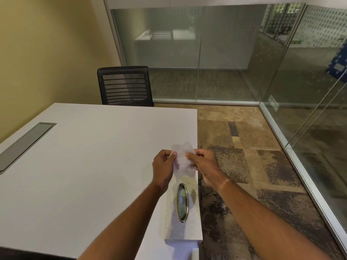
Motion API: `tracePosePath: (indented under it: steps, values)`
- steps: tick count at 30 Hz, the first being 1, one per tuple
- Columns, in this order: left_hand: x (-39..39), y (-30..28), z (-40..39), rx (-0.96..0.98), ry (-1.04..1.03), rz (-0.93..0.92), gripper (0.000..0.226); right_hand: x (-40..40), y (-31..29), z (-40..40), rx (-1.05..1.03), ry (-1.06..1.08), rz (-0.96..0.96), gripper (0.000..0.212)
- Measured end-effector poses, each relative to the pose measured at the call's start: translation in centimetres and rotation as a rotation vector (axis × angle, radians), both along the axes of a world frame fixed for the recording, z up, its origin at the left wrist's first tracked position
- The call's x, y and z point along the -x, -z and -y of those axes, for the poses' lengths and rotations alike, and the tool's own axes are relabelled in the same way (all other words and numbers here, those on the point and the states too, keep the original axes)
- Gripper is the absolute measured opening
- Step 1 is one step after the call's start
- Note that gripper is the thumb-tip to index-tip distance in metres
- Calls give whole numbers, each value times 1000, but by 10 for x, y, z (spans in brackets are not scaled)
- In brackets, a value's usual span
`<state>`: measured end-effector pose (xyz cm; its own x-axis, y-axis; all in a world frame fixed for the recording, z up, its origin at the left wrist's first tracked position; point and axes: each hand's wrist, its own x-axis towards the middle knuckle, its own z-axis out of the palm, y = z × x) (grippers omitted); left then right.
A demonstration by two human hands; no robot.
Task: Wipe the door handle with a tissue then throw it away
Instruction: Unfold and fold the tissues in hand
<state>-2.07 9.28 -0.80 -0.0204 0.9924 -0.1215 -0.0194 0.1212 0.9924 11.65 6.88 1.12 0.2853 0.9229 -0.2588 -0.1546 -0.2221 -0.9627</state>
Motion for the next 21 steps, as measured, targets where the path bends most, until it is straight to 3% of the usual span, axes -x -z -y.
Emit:
tracePosePath:
  steps: [4, 6, 12, 15, 21]
  values:
    - [3, -3, 3, -63, -106, -86, 13, -4, 3, -1, 3, 97, -11, 5]
    - [5, -4, 3, -102, -129, -120, 12, -7, 2, 1, 6, 127, -29, 12]
    - [8, -5, 4, -121, -151, -159, 13, -12, -6, 4, 71, 247, -260, 18]
    - [6, -6, 5, -130, -140, -178, 15, -12, -6, 4, 147, 207, -295, 15]
    - [-1, -9, 6, -138, -131, -206, 17, -5, 1, 3, 232, 27, -297, 35]
